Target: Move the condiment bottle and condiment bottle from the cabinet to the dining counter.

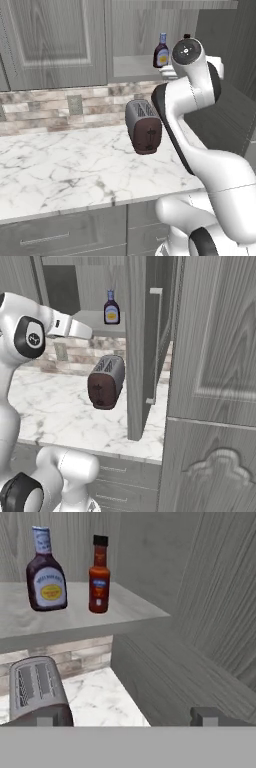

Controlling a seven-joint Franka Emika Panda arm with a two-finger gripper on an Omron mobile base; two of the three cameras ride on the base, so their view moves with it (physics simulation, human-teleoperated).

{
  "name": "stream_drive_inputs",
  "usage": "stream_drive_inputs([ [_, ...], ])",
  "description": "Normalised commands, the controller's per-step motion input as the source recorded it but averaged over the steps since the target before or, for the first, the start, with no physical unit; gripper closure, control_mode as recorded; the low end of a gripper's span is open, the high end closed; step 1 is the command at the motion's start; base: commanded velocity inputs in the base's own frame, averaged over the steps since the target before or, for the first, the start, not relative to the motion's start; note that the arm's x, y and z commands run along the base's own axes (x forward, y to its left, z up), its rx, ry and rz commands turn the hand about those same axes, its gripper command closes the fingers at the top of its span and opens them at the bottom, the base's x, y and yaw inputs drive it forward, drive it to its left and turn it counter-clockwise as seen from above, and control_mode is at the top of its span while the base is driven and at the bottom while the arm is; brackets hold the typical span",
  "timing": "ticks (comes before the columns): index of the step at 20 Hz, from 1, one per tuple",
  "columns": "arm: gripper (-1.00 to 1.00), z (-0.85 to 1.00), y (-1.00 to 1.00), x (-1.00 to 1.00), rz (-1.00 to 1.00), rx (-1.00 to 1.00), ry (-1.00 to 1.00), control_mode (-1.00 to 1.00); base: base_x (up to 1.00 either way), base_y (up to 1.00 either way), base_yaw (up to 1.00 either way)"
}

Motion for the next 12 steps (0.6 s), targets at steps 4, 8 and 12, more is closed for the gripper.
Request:
stream_drive_inputs([
  [4,-1.00,0.00,0.18,0.46,0.00,0.01,-0.01,-1.00,0.00,0.00,0.00],
  [8,-1.00,0.00,0.11,0.46,0.00,0.02,0.00,-1.00,0.00,0.00,0.00],
  [12,-1.00,0.01,0.14,0.46,0.00,0.00,0.00,-1.00,0.00,0.00,0.00],
])
